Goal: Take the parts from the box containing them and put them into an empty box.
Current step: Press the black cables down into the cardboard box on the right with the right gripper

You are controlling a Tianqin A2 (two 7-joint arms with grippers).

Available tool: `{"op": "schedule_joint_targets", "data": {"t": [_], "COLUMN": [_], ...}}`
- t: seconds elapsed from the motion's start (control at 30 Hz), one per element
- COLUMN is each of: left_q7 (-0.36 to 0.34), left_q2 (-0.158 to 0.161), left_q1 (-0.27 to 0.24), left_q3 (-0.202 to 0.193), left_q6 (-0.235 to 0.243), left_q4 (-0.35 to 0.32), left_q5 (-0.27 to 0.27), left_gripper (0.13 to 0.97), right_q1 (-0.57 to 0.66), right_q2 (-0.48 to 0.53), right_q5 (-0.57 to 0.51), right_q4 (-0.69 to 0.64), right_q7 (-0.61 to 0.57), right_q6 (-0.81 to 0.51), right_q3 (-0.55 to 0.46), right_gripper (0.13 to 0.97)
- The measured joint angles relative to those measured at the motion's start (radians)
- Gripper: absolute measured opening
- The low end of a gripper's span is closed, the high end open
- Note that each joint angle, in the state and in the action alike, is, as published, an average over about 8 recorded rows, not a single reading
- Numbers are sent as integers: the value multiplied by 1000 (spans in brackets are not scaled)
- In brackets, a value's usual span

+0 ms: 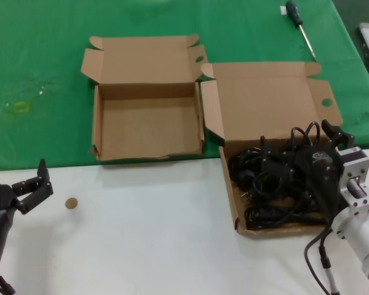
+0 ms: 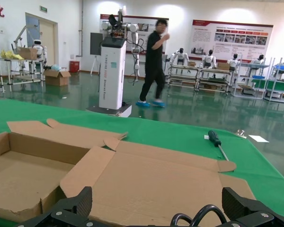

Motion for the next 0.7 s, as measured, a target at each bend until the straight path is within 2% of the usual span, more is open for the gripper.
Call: {"op": "schedule_joint_targets", "data": {"t": [0.7], "left_q7": [0], "left_q2": [0], "left_q1": [0], "left_q3": [0], "left_q6": [0], "left_q4": [0], "left_q5": [0], "left_gripper": [945], "right_q1": [0], "right_q2": [0], "right_q5": [0], "right_q4": [0], "right_q7": [0], "right_q6": [0], "right_q3": [0], "right_gripper": [966]}}
